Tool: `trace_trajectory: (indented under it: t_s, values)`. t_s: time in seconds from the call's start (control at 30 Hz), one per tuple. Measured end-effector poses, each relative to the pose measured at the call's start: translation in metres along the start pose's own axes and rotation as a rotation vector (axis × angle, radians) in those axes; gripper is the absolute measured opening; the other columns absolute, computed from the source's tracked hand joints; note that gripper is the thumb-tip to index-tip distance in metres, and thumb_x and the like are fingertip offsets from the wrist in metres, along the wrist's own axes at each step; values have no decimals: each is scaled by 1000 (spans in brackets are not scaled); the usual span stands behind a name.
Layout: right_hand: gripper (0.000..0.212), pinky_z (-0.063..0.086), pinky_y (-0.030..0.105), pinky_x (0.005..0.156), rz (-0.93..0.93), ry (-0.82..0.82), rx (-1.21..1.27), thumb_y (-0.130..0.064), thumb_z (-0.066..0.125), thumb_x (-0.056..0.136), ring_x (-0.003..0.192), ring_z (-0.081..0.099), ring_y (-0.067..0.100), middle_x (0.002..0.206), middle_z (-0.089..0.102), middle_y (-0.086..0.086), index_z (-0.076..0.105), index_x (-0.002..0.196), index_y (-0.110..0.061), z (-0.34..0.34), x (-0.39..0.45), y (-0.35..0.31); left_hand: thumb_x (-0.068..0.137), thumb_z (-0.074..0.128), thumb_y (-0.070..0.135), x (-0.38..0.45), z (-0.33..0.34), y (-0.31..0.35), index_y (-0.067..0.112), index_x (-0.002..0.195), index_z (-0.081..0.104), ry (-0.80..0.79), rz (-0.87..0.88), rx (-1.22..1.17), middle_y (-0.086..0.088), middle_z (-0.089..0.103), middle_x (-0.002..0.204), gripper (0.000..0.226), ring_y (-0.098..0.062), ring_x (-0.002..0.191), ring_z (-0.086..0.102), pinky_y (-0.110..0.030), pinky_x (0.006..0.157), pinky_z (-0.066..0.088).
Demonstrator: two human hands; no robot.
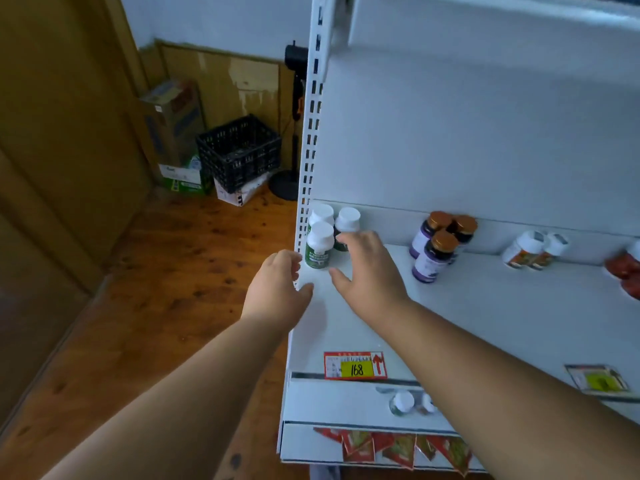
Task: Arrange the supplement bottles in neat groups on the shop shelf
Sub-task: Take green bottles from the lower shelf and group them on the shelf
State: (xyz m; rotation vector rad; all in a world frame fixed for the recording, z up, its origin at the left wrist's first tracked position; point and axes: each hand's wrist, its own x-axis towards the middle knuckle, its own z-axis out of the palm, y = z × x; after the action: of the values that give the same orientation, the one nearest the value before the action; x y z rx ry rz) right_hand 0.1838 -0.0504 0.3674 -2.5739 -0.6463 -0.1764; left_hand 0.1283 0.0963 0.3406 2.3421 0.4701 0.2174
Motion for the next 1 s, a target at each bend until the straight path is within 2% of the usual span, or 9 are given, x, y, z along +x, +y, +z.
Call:
trace_trajectory:
  t_s: [0.2,0.33,0.47,0.6,0.73,0.87,1.0]
  values:
    - [50,49,34,88,127,91,120,-27,70,86,107,57,19,127,48,3,52,132,-19,-14,-92,-19,89,71,29,-85,-12,-5,25,123,55,-100,280,48,15,52,108,38,-2,93,51,-13,79,44]
    - [47,53,33,86,179,103,156,-26,72,87,104,57,14,125,47,-1,53,130,-21,-23,-159,-20,88,72,28,-134,-11,-4,26,121,56,-169,342,48,15,56,107,36,-2,92,51,-14,78,44]
    - [44,52,25,85,222,68,204,-29,69,89,102,55,6,123,46,-9,52,130,-27,-25,-202,-11,86,73,25,-166,4,3,21,119,59,-209,431,62,17,49,101,36,-4,91,54,-17,77,42]
    - [40,48,16,83,298,5,232,-31,67,91,103,54,1,126,48,-11,53,128,-28,-17,-242,21,88,72,27,-193,40,7,23,124,57,-306,390,91,12,58,112,39,1,92,49,-14,81,42]
    - [39,39,4,73,385,-61,239,-28,69,90,95,53,3,123,51,-5,55,127,-24,4,-279,82,88,71,24,-211,102,0,23,125,57,-400,303,128,7,59,117,39,-5,96,56,-19,84,48]
    - [44,46,18,78,480,-119,236,-29,70,89,96,57,10,126,50,-4,54,130,-24,48,-293,148,88,68,25,-209,180,-18,26,126,55,-480,219,145,8,58,115,40,-9,98,59,-27,85,53]
    - [44,51,26,85,551,-128,261,-26,68,90,102,61,16,130,52,1,54,131,-23,114,-289,201,87,69,23,-186,256,-58,25,125,55,-527,163,148,8,59,110,41,-9,92,58,-25,79,50]
